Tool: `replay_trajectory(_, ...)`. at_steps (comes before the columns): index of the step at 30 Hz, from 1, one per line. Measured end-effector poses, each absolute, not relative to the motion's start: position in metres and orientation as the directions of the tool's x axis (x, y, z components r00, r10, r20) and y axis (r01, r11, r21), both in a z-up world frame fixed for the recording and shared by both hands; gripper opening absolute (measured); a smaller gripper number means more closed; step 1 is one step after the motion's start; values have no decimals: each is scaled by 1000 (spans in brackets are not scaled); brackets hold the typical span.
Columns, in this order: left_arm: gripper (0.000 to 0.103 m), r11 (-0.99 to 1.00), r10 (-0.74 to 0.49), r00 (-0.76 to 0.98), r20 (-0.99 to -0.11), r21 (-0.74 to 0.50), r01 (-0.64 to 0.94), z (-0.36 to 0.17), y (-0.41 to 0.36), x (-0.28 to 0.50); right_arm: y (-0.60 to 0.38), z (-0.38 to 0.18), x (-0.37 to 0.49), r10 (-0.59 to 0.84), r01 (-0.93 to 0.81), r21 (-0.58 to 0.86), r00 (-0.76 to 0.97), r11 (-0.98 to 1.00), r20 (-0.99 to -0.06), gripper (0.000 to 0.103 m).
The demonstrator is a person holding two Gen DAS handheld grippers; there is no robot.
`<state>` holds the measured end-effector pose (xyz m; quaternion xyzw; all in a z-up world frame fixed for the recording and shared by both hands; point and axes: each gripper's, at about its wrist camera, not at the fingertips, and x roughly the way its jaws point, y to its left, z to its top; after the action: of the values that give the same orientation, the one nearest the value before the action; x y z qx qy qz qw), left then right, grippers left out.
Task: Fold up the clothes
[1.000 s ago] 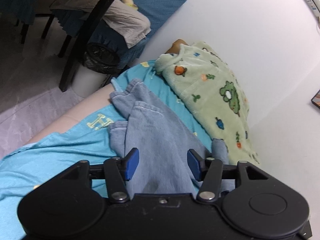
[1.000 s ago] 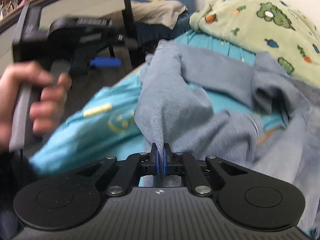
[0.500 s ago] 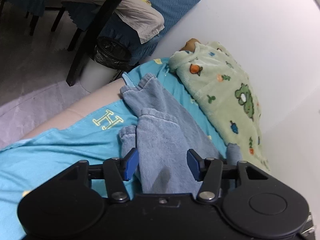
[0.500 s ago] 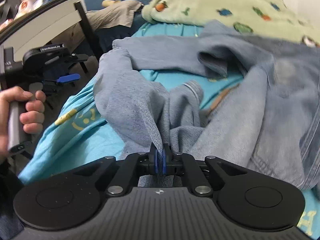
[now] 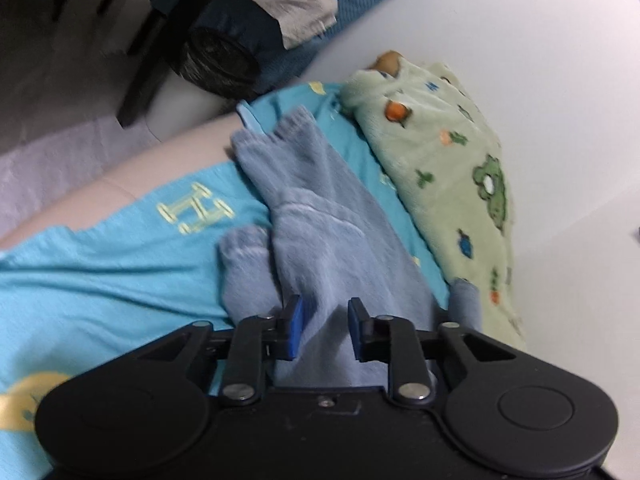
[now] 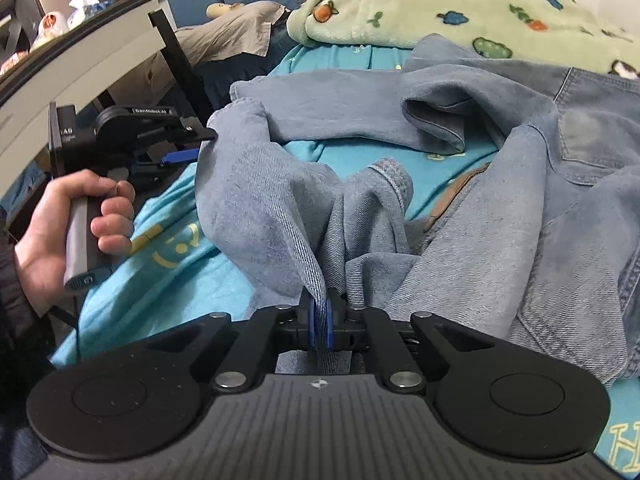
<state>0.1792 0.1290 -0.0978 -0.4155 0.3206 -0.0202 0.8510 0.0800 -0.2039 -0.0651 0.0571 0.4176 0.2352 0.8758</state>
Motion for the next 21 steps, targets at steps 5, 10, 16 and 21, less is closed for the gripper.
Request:
replay_trajectory(5, 23, 657, -211, 790, -576, -682, -322, -97, 136, 174, -200, -64, 79, 457, -370, 287, 544, 884, -704, 5)
replay_trajectory(10, 24, 621, -269, 788, -554, -725, -297, -102, 138, 178, -199, -65, 80, 456, -371, 286, 543, 883, -705, 5)
replay_trajectory(16, 27, 617, -301, 770, -563, -731, -293, -112, 132, 188, -196, -65, 80, 458, -379, 281, 544, 882, -703, 7)
replay_trajectory(21, 19, 605, -295, 783, -548, -741, -291, -116, 136, 195, -190, -65, 79, 464, -405, 266, 543, 875, -700, 10)
